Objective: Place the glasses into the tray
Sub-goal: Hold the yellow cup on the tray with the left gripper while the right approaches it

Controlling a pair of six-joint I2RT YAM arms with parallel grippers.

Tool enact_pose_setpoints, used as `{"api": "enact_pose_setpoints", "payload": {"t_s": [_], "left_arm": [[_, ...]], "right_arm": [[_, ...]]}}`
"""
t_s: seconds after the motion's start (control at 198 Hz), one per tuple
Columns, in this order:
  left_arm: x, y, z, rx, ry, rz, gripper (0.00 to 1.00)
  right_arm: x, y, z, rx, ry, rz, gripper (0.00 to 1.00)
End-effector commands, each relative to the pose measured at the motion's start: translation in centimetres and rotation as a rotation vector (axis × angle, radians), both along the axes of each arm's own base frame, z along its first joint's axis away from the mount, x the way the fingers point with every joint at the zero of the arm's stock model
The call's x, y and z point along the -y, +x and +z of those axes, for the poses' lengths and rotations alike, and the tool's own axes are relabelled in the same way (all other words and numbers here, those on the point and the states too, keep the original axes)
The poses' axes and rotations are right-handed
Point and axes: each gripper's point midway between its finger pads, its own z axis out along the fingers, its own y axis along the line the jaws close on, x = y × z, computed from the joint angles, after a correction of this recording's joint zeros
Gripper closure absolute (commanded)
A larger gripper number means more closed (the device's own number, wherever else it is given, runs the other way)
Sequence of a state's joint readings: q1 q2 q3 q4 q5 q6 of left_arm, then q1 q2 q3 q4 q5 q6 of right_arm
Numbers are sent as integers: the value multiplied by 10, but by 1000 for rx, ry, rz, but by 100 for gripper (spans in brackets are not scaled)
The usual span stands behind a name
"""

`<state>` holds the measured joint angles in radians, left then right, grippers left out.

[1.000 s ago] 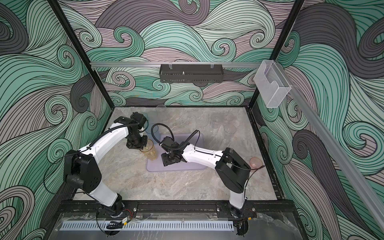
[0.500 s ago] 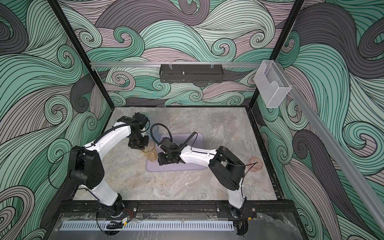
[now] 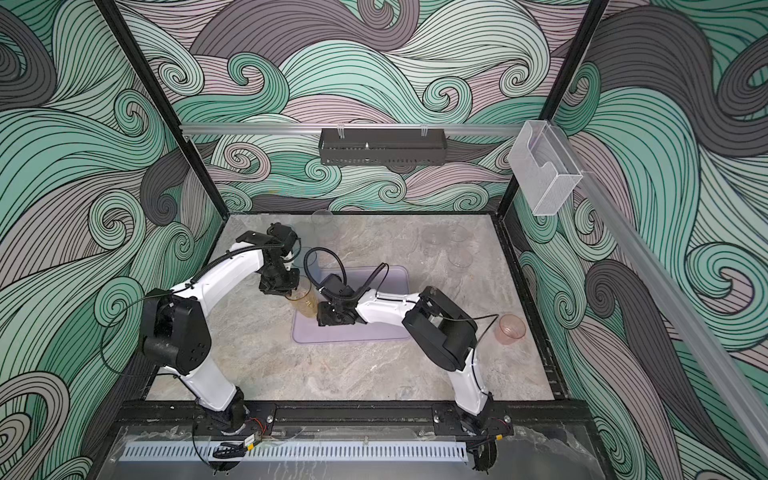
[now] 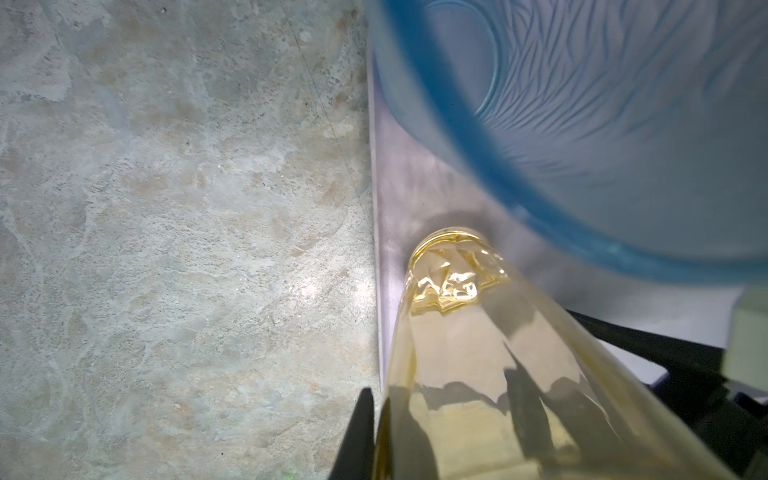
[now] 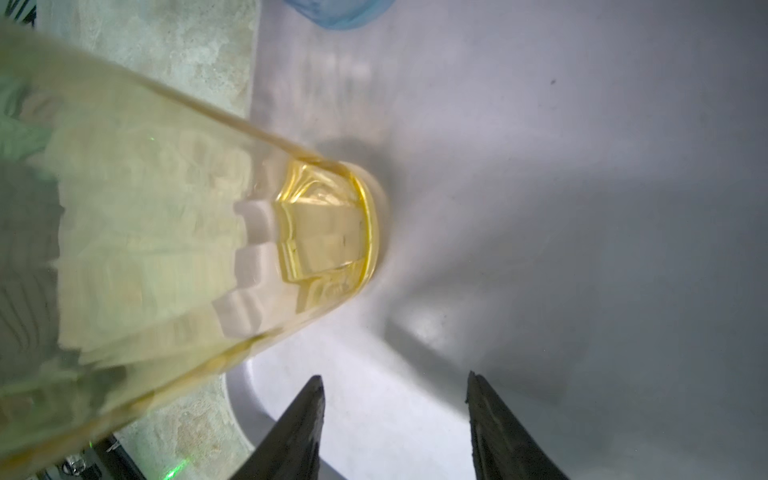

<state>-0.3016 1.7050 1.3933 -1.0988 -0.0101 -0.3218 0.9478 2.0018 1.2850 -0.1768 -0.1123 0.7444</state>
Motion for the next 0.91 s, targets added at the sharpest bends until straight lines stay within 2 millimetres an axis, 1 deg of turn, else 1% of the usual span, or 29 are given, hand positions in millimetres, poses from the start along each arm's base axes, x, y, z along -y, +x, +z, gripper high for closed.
{"api": "enact_pose_setpoints", "payload": {"t_s": [0.0, 0.177, 0.242, 0.374, 0.475, 0.666, 0.813, 0.904], "left_arm": [[0, 10, 12, 31, -4, 0, 88], [-1, 14, 17, 53, -1, 4, 78], [2, 16, 20, 67, -15, 4, 77], [4, 17, 20, 74, -26, 4, 77], [3, 17, 17, 72, -24, 6, 77], [3, 21, 21, 107, -29, 8, 77], [-1, 22, 24, 129, -22, 13, 77], [-3, 19, 32, 139, -25, 12, 76]], "right_arm": [[-8, 13, 10, 23, 21, -19, 44], [-10, 16, 2, 13, 14, -29, 44], [-11, 17, 1, 12, 13, -34, 45], [-11, 21, -4, 15, 6, -45, 45], [-10, 25, -5, 20, 1, -56, 45], [-9, 35, -4, 28, 0, -73, 45], [-7, 36, 0, 40, -3, -68, 45], [-3, 32, 3, 42, -10, -61, 45]]}}
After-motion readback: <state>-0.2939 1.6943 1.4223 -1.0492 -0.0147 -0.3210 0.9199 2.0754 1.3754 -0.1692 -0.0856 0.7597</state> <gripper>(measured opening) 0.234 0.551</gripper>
